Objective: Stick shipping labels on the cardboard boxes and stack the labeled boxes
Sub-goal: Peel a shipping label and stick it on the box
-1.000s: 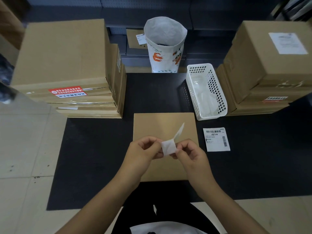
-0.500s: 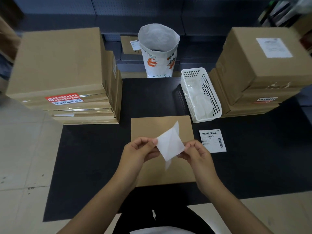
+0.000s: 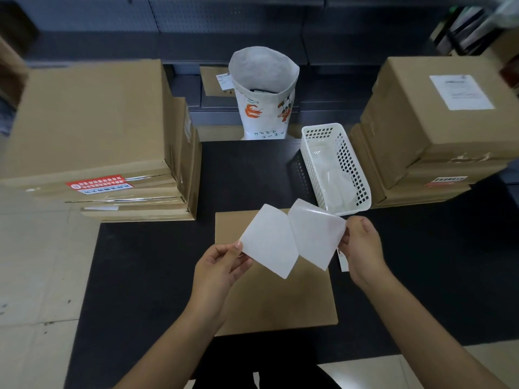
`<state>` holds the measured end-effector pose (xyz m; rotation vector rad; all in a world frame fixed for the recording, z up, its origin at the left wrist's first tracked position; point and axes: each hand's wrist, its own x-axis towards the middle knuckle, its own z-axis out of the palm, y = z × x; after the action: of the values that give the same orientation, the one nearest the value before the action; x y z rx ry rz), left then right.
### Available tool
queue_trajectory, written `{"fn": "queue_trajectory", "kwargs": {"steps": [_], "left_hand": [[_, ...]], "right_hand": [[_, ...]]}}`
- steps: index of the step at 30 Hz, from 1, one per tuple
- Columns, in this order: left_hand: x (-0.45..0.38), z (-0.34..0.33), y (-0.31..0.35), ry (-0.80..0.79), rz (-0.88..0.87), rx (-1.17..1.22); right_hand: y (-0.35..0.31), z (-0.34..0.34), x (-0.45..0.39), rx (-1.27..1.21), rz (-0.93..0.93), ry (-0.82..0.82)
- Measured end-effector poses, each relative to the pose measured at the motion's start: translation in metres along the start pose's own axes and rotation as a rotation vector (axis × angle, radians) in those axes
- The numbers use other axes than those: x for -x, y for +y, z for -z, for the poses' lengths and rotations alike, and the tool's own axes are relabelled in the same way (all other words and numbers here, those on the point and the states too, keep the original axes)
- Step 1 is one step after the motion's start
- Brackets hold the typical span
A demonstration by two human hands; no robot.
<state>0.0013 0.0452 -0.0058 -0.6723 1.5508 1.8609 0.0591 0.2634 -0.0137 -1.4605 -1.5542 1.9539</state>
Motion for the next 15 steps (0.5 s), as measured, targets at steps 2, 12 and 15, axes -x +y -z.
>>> {"fn": "queue_trajectory", "kwargs": {"steps": [2, 12, 15], "left_hand": [[-0.003, -0.004, -0.001, 0.009, -0.020, -0.012], [-0.017, -0.043, -0.012, 0.072, -0.134, -0.094], [-0.018, -0.068, -0.023, 0.124, -0.126, -0.062]], "right_hand": [[-0.003, -0.005, -0.007, 0.007, -0.004, -0.039], [-0.007, -0.001, -0.041, 0.067, 0.000, -0.111], [-0.017, 0.019, -0.071, 0.138, 0.021, -0.103]]}}
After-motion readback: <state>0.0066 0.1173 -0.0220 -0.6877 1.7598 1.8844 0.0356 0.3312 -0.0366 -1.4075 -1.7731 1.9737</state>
